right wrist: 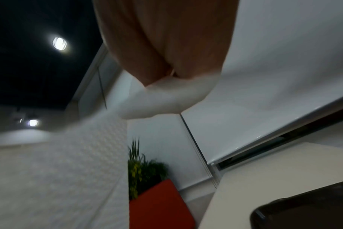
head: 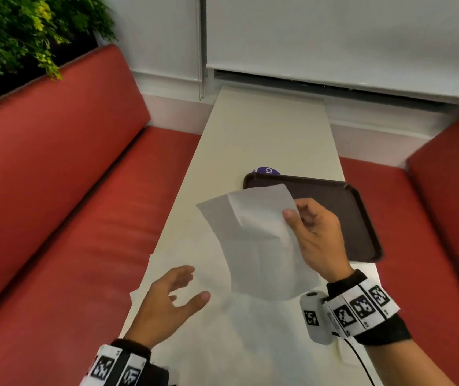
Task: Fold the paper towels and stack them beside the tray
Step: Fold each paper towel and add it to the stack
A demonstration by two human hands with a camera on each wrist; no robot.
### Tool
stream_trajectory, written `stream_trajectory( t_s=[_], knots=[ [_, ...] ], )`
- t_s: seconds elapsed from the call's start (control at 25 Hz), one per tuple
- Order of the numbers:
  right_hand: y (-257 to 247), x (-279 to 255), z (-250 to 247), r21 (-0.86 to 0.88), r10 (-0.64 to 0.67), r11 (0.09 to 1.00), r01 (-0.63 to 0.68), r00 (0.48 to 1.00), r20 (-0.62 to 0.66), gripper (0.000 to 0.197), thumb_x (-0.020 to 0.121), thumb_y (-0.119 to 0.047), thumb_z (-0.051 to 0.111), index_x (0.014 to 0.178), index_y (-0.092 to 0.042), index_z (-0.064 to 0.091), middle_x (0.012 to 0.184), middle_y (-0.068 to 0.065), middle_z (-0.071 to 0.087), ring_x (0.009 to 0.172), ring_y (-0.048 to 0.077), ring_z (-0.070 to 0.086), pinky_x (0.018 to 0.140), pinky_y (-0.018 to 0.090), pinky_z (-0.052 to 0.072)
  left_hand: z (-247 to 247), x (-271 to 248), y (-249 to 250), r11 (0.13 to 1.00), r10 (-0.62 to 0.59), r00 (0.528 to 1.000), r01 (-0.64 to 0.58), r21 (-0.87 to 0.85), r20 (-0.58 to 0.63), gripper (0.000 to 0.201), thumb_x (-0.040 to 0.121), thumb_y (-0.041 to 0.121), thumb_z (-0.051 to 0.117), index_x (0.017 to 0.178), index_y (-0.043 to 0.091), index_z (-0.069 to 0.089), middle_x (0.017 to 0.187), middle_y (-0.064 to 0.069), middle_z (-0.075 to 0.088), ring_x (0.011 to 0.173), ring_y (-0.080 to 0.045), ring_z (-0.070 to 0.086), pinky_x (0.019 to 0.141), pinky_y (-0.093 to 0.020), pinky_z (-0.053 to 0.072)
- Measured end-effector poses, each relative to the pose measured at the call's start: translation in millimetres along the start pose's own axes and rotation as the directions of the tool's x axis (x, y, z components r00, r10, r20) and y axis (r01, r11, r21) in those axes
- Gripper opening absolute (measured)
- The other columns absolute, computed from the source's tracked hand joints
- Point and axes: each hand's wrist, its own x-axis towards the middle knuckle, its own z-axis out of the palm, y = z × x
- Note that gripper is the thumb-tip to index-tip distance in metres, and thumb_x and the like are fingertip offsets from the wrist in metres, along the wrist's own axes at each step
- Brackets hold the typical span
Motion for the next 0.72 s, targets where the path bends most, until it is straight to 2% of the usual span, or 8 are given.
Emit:
stream_trajectory(
  t_s=[0.04, 0.12, 0.24, 0.36, 0.4, 0.48, 0.56, 0.72],
  knots=[
    [-11, -1, -7, 0.073, -0.003, 0.997, 0.005, 1.000, -0.029, 0.008, 0.091, -0.016, 0.059, 0.097, -0.018, 0.064, 0.091, 0.001, 0.074, 0.079, 0.014, 0.071, 0.068, 0.023, 0.057, 6, 15, 16, 0.996, 0.012, 0.999, -0.008, -0.087, 0.049, 0.094, 0.032, 0.080, 0.071, 0.114, 0.037, 0.056, 0.110, 0.008, 0.065, 0.107, -0.002, 0.058, 0.088, -0.025, 0.046],
    [-26, -7, -19, 0.154, 0.005, 0.988, 0.004, 0.998, -0.056, 0.010, 0.091, -0.019, 0.058, 0.098, -0.014, 0.062, 0.085, 0.006, 0.074, 0.073, 0.018, 0.070, 0.062, 0.026, 0.057, 20, 37, 49, 0.959, 0.046, 0.976, 0.016, -0.282, 0.212, 0.106, 0.034, 0.074, 0.076, 0.126, 0.026, 0.051, 0.118, -0.003, 0.064, 0.111, -0.014, 0.060, 0.088, -0.027, 0.049],
    [-31, -16, -33, 0.199, 0.082, 0.978, -0.063, 0.993, -0.089, 0.022, 0.088, -0.030, 0.057, 0.095, -0.010, 0.061, 0.080, 0.008, 0.071, 0.070, 0.021, 0.064, 0.064, 0.033, 0.055, 36, 51, 89, 0.869, 0.124, 0.920, 0.080, -0.488, 0.372, 0.093, 0.045, 0.054, 0.086, 0.121, 0.009, 0.056, 0.118, -0.009, 0.066, 0.108, -0.023, 0.063, 0.080, -0.032, 0.055],
    [-25, -29, -56, 0.243, 0.175, 0.955, -0.167, 0.985, -0.009, 0.053, 0.083, -0.051, 0.062, 0.099, 0.000, 0.061, 0.098, 0.025, 0.066, 0.083, 0.027, 0.062, 0.077, 0.045, 0.050, 44, 53, 108, 0.832, 0.189, 0.927, 0.024, -0.554, 0.324, 0.062, 0.058, 0.026, 0.085, 0.113, 0.007, 0.062, 0.114, -0.012, 0.068, 0.105, -0.026, 0.065, 0.081, -0.034, 0.055],
    [-25, -33, -63, 0.260, 0.206, 0.942, -0.211, 0.977, 0.047, 0.056, 0.079, -0.052, 0.066, 0.103, -0.001, 0.063, 0.103, 0.024, 0.067, 0.090, 0.029, 0.064, 0.081, 0.045, 0.052, 44, 52, 113, 0.836, 0.202, 0.930, -0.001, -0.548, 0.307, 0.052, 0.065, 0.019, 0.082, 0.111, 0.005, 0.063, 0.113, -0.014, 0.068, 0.105, -0.028, 0.065, 0.083, -0.037, 0.055],
    [-28, -43, -76, 0.265, 0.217, 0.934, -0.241, 0.969, 0.117, 0.041, 0.079, -0.035, 0.069, 0.107, -0.005, 0.067, 0.106, 0.013, 0.072, 0.096, 0.029, 0.069, 0.077, 0.035, 0.057, 44, 50, 120, 0.861, 0.211, 0.932, -0.034, -0.508, 0.294, 0.040, 0.072, 0.013, 0.076, 0.109, 0.002, 0.064, 0.109, -0.017, 0.069, 0.101, -0.032, 0.066, 0.084, -0.041, 0.055],
    [-31, -48, -84, 0.230, 0.186, 0.952, -0.202, 0.978, 0.092, 0.025, 0.081, -0.018, 0.064, 0.101, -0.004, 0.070, 0.101, 0.010, 0.074, 0.092, 0.028, 0.071, 0.070, 0.029, 0.058, 43, 48, 126, 0.899, 0.225, 0.938, -0.097, -0.427, 0.262, 0.030, 0.074, 0.016, 0.070, 0.101, 0.004, 0.067, 0.100, -0.014, 0.072, 0.090, -0.030, 0.068, 0.077, -0.037, 0.057],
    [-35, -49, -95, 0.199, 0.122, 0.972, -0.124, 0.992, 0.026, 0.018, 0.082, -0.012, 0.061, 0.094, -0.006, 0.072, 0.096, 0.008, 0.075, 0.088, 0.025, 0.072, 0.069, 0.028, 0.058, 47, 47, 136, 0.878, 0.276, 0.934, -0.149, -0.455, 0.226, 0.020, 0.076, 0.009, 0.066, 0.096, 0.007, 0.069, 0.095, -0.011, 0.073, 0.084, -0.023, 0.069, 0.069, -0.030, 0.056]
  ],
)
